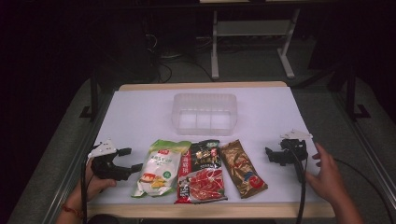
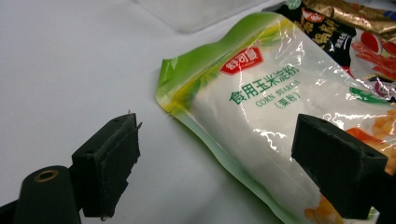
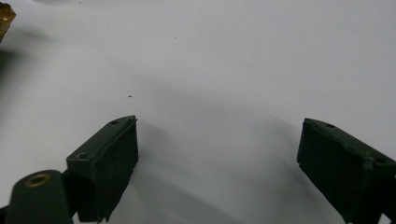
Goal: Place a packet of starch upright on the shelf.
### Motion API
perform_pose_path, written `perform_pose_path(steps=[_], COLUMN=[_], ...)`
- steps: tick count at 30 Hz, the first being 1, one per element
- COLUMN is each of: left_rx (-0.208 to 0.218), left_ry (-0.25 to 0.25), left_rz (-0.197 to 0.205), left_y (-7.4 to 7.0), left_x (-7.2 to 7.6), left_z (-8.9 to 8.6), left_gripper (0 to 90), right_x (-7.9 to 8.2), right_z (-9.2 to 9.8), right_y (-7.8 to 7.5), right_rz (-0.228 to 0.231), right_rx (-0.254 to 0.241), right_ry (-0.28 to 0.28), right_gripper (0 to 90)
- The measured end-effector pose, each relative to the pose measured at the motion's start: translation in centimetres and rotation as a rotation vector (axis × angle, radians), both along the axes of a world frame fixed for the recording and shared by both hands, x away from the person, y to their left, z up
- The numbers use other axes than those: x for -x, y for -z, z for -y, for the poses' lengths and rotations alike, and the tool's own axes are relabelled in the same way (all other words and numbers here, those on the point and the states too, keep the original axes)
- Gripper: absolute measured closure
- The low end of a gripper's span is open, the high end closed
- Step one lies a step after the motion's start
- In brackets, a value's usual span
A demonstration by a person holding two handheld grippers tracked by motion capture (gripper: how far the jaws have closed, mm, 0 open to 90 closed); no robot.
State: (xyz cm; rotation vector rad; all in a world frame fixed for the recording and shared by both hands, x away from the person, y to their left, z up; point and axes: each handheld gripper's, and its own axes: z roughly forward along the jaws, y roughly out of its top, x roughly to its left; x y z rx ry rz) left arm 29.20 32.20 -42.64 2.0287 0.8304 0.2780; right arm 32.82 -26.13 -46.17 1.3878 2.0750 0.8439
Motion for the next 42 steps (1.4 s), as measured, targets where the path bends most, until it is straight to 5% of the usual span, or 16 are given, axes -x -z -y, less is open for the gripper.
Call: perform_pose_path(steps=[9,19,31,32,35,42], left_rx=[0.009,0.038,0.09,0.105,0.073,-0.014], left_ry=[0.033,0.034,0.035,0.04,0.045,0.023], left_rz=[-0.044,-0.094,-0.296,-0.338,-0.346,-0.336], left_y=[0.6,0.7,1.8,2.0,2.0,1.7], left_x=[-0.2,-0.1,-3.0,-3.2,-3.4,-3.7], left_z=[0.6,0.7,2.7,2.9,3.8,6.2], left_gripper=[14.4,14.2,9.5,9.5,0.5,0.0], right_x=[0.2,-0.5,-0.5,-0.5,-0.5,-0.5], right_z=[-0.2,0.6,0.5,0.5,0.5,0.5], right_y=[0.0,0.1,0.1,0.1,0.1,0.1], right_rz=[0.021,-0.053,-0.05,-0.049,-0.047,-0.047], right_rx=[0.026,-0.062,-0.057,-0.057,-0.055,-0.054], right_ry=[-0.004,-0.003,-0.003,-0.003,-0.004,-0.004], right_gripper=[12.8,12.5,12.5,12.5,12.5,12.5])
